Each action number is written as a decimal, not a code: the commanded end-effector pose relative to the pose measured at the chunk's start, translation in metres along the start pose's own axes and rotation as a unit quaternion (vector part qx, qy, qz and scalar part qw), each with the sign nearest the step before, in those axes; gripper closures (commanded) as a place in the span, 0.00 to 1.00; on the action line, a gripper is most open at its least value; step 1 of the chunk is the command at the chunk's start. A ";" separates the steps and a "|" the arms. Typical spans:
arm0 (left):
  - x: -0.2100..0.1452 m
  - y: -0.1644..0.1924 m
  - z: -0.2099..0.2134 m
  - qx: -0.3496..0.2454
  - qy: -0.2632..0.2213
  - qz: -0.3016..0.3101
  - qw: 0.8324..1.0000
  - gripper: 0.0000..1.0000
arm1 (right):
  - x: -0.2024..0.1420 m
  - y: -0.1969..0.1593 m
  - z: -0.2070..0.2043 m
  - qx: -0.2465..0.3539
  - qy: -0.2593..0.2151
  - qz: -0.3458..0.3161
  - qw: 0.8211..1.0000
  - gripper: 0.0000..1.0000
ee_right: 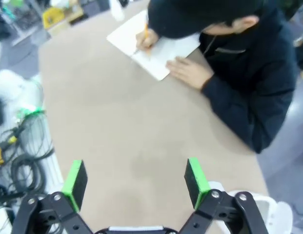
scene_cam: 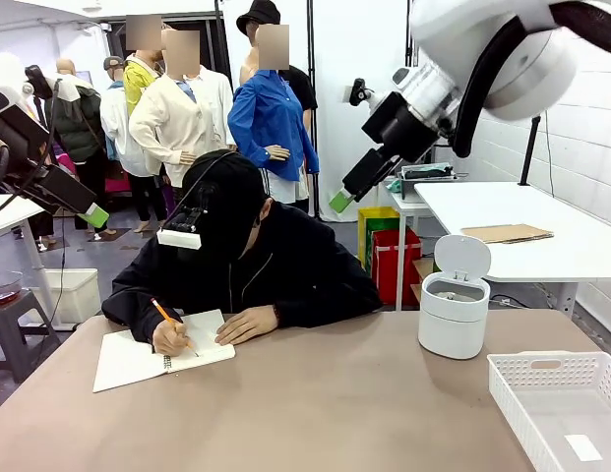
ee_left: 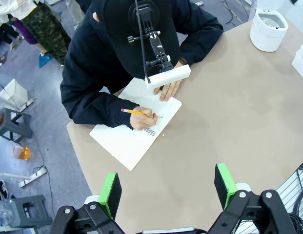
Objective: Sort the paper based on its condition.
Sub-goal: If a person hands you a paper, place it in the Organizing basket , and if it's crumpled, put it in the Trash can.
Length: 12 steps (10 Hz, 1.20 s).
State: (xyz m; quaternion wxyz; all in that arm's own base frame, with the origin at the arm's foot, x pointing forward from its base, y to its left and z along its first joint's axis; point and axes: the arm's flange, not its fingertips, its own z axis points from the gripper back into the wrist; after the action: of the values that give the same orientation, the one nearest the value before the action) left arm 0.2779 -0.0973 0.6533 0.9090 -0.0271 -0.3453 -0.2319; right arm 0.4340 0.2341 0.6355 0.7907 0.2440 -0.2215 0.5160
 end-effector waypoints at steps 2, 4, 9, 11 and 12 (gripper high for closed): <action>0.000 0.000 0.000 0.001 0.000 0.000 1.000 0.00 | 0.029 0.001 0.021 0.011 0.081 -0.001 0.997 0.00; 0.000 0.000 0.000 0.001 0.000 0.000 1.000 0.00 | 0.032 0.008 0.017 -0.048 0.096 0.020 0.994 0.00; 0.000 0.000 0.000 0.001 0.000 0.000 1.000 0.00 | 0.027 0.020 0.008 -0.102 0.056 0.066 0.991 0.00; 0.000 0.000 0.000 0.001 0.000 0.000 1.000 0.00 | 0.023 0.016 0.008 -0.109 0.037 0.076 0.991 0.00; 0.000 0.000 0.000 0.001 0.000 0.000 1.000 0.00 | 0.038 0.016 0.014 -0.094 0.054 0.059 0.992 0.00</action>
State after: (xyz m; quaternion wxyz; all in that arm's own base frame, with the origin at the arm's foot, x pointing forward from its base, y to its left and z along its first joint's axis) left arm 0.2778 -0.0973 0.6533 0.9090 -0.0271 -0.3453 -0.2319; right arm 0.4316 0.2570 0.6690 0.7875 0.1231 -0.2499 0.5498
